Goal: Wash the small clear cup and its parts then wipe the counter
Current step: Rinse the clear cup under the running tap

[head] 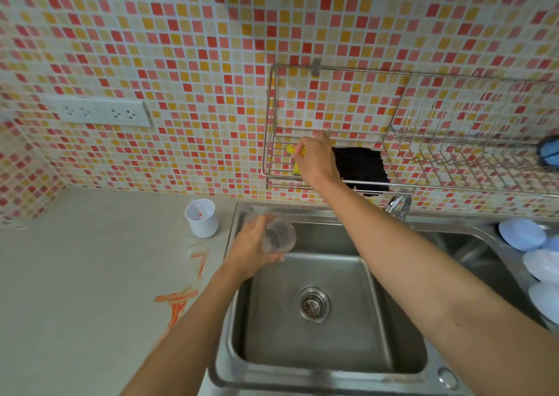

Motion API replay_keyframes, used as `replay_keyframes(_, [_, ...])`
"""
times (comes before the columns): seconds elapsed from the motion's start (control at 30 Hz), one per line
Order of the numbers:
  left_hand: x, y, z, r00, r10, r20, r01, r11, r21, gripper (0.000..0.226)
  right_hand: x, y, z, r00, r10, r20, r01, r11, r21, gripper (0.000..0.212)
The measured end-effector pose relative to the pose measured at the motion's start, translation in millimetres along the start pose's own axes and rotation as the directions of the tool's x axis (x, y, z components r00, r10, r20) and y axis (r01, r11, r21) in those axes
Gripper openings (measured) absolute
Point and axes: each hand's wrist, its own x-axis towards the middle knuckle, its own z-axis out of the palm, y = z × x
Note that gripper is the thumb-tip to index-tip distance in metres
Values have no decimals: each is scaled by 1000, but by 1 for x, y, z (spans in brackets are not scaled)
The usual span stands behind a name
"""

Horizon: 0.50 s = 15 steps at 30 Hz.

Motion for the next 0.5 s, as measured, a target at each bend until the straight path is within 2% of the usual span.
replay_keyframes(0.17, [9,-10,1,999,-31,22,30,999,17,85,8,11,9,987,17,159,-3,996,-86,24])
replay_keyframes(0.3, [19,-9,1,1000,6,20,-7,998,59,85,2,10,6,988,25,153,4,983,-186,32])
replay_keyframes(0.4, [24,-3,8,999,21,41,-23,998,50,85,-20,15,-1,995,-100,8,99,978,-185,49])
replay_keyframes(0.5, [30,4,24,998,35,61,-37,999,24,86,-68,35,-10,948,-215,-234,245,964,107,48])
